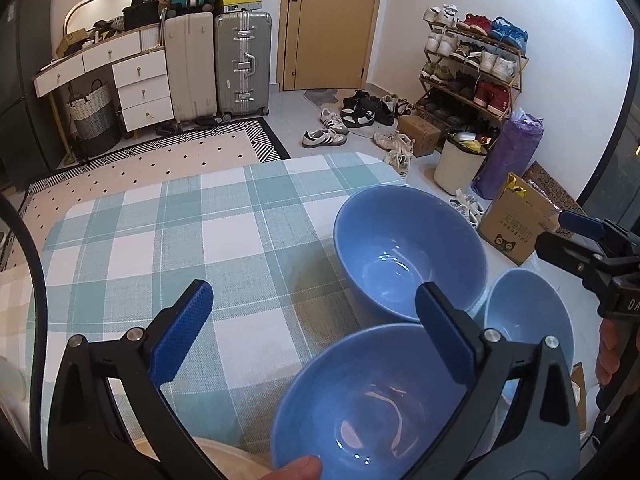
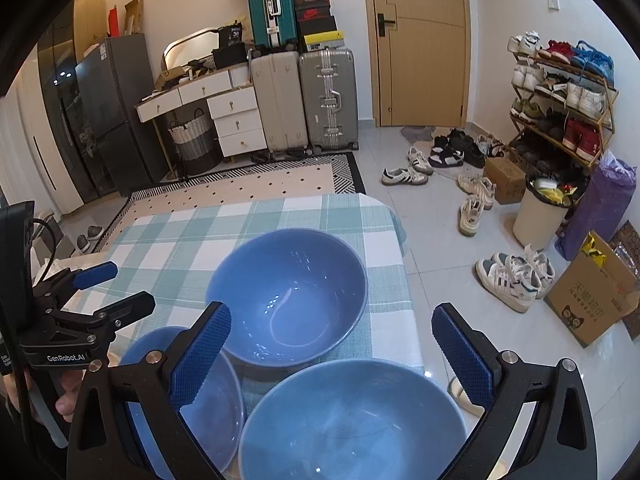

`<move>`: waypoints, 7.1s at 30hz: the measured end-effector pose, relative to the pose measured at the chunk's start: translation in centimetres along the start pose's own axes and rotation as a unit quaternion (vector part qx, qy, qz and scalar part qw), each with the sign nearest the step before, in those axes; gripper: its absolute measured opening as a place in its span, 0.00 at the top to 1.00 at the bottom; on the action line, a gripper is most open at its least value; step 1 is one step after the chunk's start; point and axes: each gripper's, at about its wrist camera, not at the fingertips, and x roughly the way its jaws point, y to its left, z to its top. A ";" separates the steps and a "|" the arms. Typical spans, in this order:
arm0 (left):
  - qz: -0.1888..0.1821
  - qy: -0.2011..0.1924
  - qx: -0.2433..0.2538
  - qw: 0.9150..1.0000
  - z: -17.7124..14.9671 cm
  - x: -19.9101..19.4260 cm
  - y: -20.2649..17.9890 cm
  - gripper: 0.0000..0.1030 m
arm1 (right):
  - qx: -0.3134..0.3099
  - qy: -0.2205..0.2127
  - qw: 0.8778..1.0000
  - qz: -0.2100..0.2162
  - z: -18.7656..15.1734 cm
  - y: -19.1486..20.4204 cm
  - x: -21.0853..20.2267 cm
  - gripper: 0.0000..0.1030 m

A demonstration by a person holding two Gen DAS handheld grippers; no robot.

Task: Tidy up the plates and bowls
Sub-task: 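Move both tools over to a light-blue bowl and lower them to its rim, then close both grippers on the light-blue bowl rim and lift it, then carry the light-blue bowl with both grippers over another light-blue bowl, then lower the held bowl into the other light-blue bowl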

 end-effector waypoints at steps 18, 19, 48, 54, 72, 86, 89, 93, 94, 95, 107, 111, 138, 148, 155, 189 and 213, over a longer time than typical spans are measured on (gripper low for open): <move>-0.028 0.015 0.003 0.999 2.2 5.9 -0.8 0.02 | 0.009 0.058 0.998 0.004 0.2 -1.8 7.3 0.01; -0.027 0.019 0.004 0.999 2.3 6.3 -0.9 0.02 | 0.009 0.059 0.998 0.004 0.2 -1.8 7.5 0.01; -0.026 0.079 0.060 0.995 1.6 11.5 -5.0 0.51 | -0.002 0.094 0.995 0.021 -0.9 -2.8 10.9 0.67; -0.017 0.087 0.066 0.994 1.6 12.1 -5.2 0.62 | -0.006 0.094 0.995 0.019 -1.1 -2.9 11.3 0.74; -0.020 0.067 0.059 0.996 2.2 10.9 -5.0 0.64 | -0.029 0.073 0.997 0.004 -0.8 -2.0 10.0 0.74; -0.019 0.016 0.061 0.998 3.3 5.5 -5.3 0.64 | -0.042 0.031 0.999 -0.005 0.0 -0.7 5.6 0.74; -0.018 0.005 0.063 0.998 3.3 3.9 -5.5 0.64 | -0.045 0.022 0.999 -0.005 0.1 -0.5 4.3 0.74; -0.018 -0.006 0.064 0.998 3.4 1.8 -6.0 0.64 | -0.047 0.010 0.999 -0.005 0.3 -0.1 2.5 0.74; -0.018 -0.010 0.065 0.998 3.4 1.3 -6.2 0.64 | -0.048 0.006 0.999 -0.004 0.3 -0.2 2.0 0.74; -0.018 -0.013 0.066 0.998 3.4 0.7 -6.3 0.64 | -0.049 0.004 0.999 -0.004 0.3 -0.2 1.6 0.74; -0.014 -0.044 0.067 0.997 1.9 -6.8 -7.6 0.64 | -0.062 -0.025 0.998 0.000 -0.1 1.2 -3.4 0.74; -0.011 -0.054 0.066 0.996 1.0 -9.6 -7.8 0.64 | -0.069 -0.033 0.997 0.004 -0.7 2.3 -5.0 0.74; 0.009 -0.068 0.039 0.997 -7.3 -19.0 -5.6 0.64 | -0.100 -0.047 0.993 0.035 -5.4 8.8 -8.4 0.74; 0.011 -0.062 0.027 0.998 -9.5 -18.6 -4.8 0.64 | -0.110 -0.035 0.993 0.038 -7.5 9.5 -7.9 0.74; 0.016 -0.059 0.022 0.998 -11.0 -18.0 -4.0 0.64 | -0.116 -0.030 0.992 0.040 -9.0 10.3 -7.2 0.74; 0.052 -0.022 0.048 0.997 -15.9 -10.5 -3.0 0.64 | -0.173 -0.010 0.984 -0.026 -12.9 11.7 -2.6 0.73; 0.067 -0.008 0.073 0.995 -16.5 -7.0 -2.2 0.63 | -0.198 -0.004 0.979 -0.042 -14.1 12.0 -0.5 0.72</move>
